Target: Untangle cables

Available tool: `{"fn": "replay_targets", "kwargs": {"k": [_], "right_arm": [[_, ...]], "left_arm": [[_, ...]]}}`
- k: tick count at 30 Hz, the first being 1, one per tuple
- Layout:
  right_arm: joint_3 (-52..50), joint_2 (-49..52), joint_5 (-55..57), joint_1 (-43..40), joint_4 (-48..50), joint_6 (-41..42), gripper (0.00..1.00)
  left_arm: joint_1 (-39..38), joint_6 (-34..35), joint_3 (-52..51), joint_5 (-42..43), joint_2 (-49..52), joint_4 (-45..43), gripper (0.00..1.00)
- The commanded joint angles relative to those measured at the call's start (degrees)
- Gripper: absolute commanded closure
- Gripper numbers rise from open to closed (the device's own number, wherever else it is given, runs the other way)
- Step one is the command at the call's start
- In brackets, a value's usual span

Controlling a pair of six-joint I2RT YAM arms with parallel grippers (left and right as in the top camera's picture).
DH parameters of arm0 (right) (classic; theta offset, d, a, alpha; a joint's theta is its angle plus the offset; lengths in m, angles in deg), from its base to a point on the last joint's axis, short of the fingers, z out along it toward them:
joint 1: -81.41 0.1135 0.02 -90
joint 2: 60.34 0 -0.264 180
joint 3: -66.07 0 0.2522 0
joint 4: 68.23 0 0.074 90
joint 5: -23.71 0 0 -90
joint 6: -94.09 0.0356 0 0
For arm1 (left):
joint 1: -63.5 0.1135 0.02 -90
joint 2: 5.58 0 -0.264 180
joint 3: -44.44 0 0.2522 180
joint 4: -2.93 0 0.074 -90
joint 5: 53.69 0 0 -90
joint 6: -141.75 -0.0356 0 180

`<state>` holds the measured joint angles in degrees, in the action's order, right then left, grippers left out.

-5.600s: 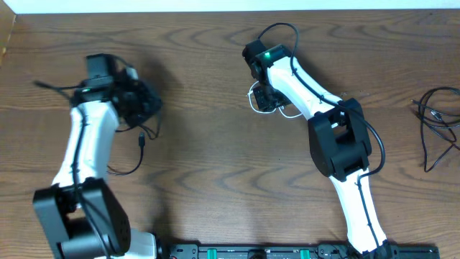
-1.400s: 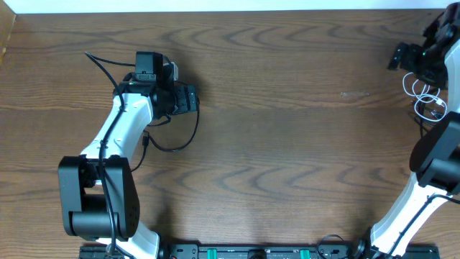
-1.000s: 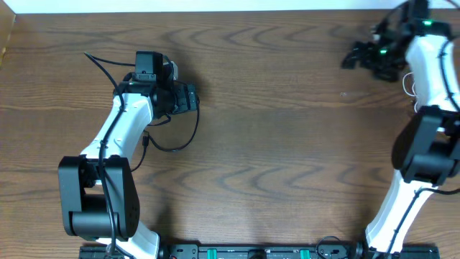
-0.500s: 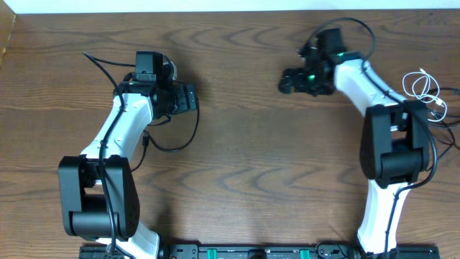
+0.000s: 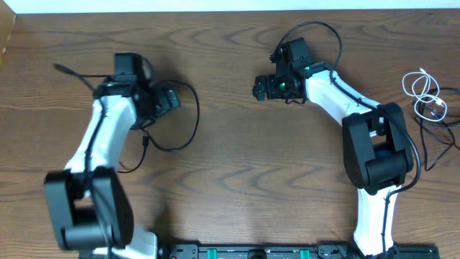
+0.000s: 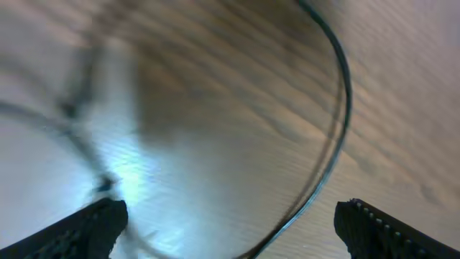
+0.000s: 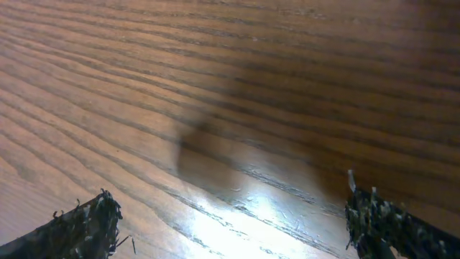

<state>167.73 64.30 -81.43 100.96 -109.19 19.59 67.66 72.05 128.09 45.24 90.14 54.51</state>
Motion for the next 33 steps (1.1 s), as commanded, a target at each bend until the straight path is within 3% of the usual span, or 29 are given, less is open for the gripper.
{"fn": "replay_targets", "kwargs": {"k": [1,10,15,18,26,33], "right_arm": [[-2.5,2.1,0.7,0.6,-1.0,1.6,0.01],[-2.5,2.1,0.6,0.6,-0.2,1.6,0.01],[-2.5,2.1,0.7,0.6,0.0,1.6,0.01],[-2.5,2.1,0.7,0.6,0.1,1.6,0.01],[-2.5,2.1,-0.1,0.7,1.3,1.6,0.01],[-2.6,2.1,-11.1,0.8,3.7,-1.4,0.01]], "left_arm": [[1.6,3.7,4.0,-8.7,-7.5,2.5,0.02],[5.9,13.6,2.5,-34.9,-10.6,12.9,0.02],[9.2,17.2,0.5,-36.2,-5.8,12.9,0.02],[10.3,15.8,0.4,-29.0,-1.9,12.9,0.04],[9.8,-3.3,0.4,2.2,6.3,8.5,0.2],[9.8,-14.3,0.4,22.2,8.0,5.9,0.2]]}}
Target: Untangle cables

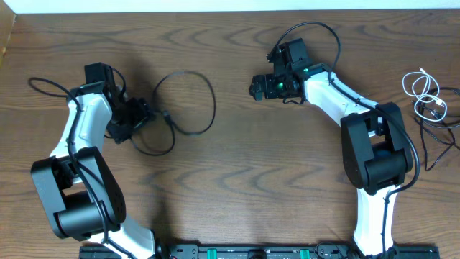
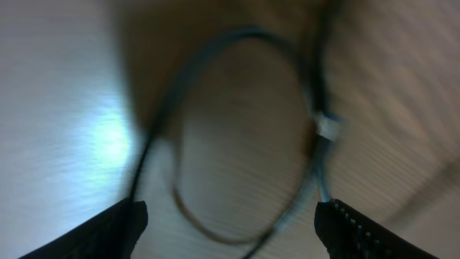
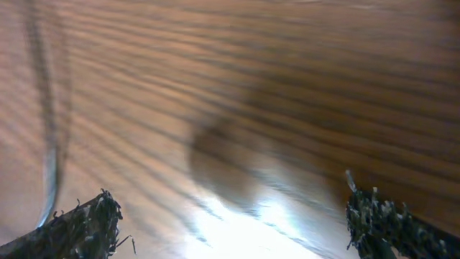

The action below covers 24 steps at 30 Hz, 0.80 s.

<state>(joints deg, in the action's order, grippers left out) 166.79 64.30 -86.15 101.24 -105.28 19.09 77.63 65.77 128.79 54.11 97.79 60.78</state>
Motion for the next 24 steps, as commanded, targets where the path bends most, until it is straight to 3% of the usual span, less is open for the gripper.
{"fn": "replay_targets", "kwargs": {"k": [1,13,16,20,22,24], "right_arm": [[-1.6,2.1,-7.4,0.5,-0.1,-0.9,0.01],[-1.7,2.6,-15.0,2.2,3.7,-0.9,0.01],[-1.7,4.1,-13.8,3.9,5.9,-0.7,0.11],[-1.7,6.9,-11.3,6.3,8.9,0.4,0.11],[-1.7,7.5,-11.4,7.3,9.4,0.9,0.03],[-1.7,7.5,-11.9,8.1,10.3,0.5,0.06]], "left_arm": [[-0.1,-8.6,-0.3,14.8,0.3,-0.5,0.2],[-0.1,-9.1,-0.3,15.9,0.3,-1.7,0.2],[-0.1,-9.1,-0.3,15.8,0.3,-2.3,0.2],[-0.1,-9.1,-0.3,14.4,0.3,-3.3,0.2],[-0.1,-9.1,-0.3,12.5,0.3,-3.5,0.2],[-0.1,-9.1,-0.4,10.7,0.3,-3.5,0.2]]}}
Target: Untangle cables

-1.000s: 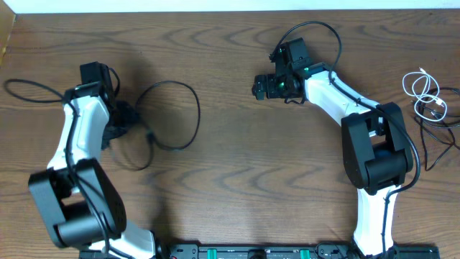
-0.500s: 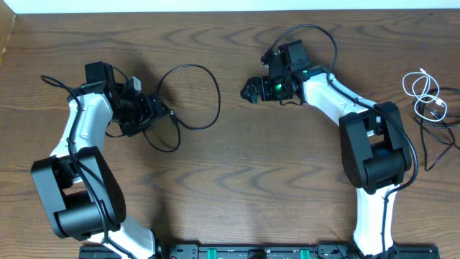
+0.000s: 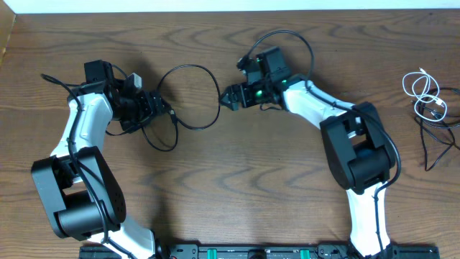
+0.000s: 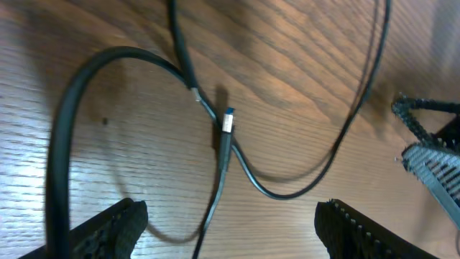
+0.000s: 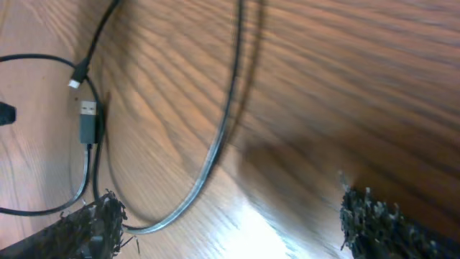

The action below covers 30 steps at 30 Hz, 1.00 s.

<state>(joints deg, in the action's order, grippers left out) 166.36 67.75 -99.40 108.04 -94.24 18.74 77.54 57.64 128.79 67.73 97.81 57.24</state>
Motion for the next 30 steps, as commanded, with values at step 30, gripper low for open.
{"fn": "replay_targets", "kwargs": {"k": [30], "right_arm": [[-1.2,17.7,19.0,7.0,31.6,-0.2,0.14]], "left_arm": [[-0.1,1.7,-0.4,-4.0,0.3,-0.6,0.2]]}}
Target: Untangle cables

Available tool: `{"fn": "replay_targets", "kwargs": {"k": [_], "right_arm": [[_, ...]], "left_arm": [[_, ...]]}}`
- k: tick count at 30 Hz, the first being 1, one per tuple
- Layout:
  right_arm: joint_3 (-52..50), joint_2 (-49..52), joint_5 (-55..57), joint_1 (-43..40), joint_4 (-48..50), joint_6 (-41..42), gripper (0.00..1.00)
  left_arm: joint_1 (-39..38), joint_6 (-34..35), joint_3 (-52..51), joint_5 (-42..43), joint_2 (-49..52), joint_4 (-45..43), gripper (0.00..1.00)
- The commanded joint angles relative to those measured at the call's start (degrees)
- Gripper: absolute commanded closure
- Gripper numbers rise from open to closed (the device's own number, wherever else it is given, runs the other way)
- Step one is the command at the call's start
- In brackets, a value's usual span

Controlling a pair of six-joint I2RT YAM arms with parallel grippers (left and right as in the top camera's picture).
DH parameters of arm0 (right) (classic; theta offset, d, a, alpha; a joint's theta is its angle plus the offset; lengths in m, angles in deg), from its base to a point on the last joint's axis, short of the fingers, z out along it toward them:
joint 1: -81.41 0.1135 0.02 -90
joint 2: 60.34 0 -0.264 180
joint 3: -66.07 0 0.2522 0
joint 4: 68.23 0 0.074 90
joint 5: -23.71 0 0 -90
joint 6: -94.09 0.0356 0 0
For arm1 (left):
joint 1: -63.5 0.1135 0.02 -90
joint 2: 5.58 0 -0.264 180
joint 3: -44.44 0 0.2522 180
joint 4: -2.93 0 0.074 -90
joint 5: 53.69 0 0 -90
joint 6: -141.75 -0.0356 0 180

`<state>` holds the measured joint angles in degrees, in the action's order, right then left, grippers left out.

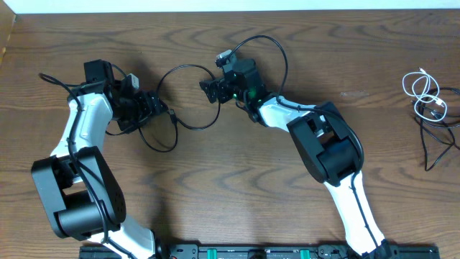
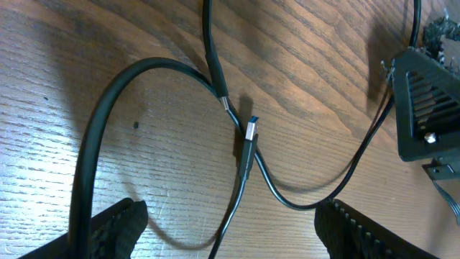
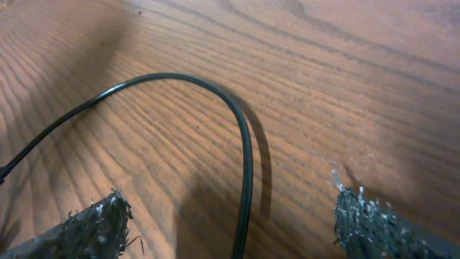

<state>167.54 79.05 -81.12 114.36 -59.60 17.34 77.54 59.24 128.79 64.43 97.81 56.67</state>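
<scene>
A black cable [image 1: 188, 69] lies in loops on the wooden table between the two arms. In the left wrist view its thick stretch [image 2: 88, 155] curves at the left, and a USB plug [image 2: 249, 134] with a blue tip lies mid-frame. My left gripper [image 2: 230, 219] is open just over the thin strand [image 2: 228, 232], seen from overhead [image 1: 152, 108] at the loops' left side. My right gripper [image 1: 207, 89] is open low over the loop's right side. A thin strand [image 3: 245, 162] runs between its fingers [image 3: 85, 229], untouched.
A coiled white cable [image 1: 424, 92] and another black cable [image 1: 431, 140] lie at the table's far right edge. The right gripper's body [image 2: 425, 108] shows at the right of the left wrist view, close to the loops.
My right gripper has moved left, from beside the loop to over its strand, which now runs between the open fingers. The left gripper has hardly shifted.
At first my left gripper was by the cable's loop and my right gripper hung over bare table. Then the left arm was further left and the loop lay spread to its right. After that the right gripper was beside the loop, and now stands over it.
</scene>
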Motion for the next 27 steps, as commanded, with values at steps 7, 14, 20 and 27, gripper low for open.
{"fn": "replay_targets", "kwargs": {"k": [7,14,20,27], "right_arm": [[-2.4,7.0,0.7,2.9,-2.5,-1.5,0.8],[-2.4,6.9,1.5,6.7,-2.6,-6.1,0.99],[-2.4,2.2,1.4,6.1,-6.0,-4.1,0.99],[-2.4,-7.7,-12.4,4.0,-18.7,-2.6,0.99]], "left_arm": [[-0.1,0.1,-0.4,-0.7,0.3,-0.1,0.2],[-0.1,0.1,-0.4,-0.7,0.3,-0.1,0.2],[-0.1,0.1,-0.4,-0.7,0.3,-0.1,0.2],[-0.1,0.1,-0.4,-0.7,0.3,-0.3,0.2]]}}
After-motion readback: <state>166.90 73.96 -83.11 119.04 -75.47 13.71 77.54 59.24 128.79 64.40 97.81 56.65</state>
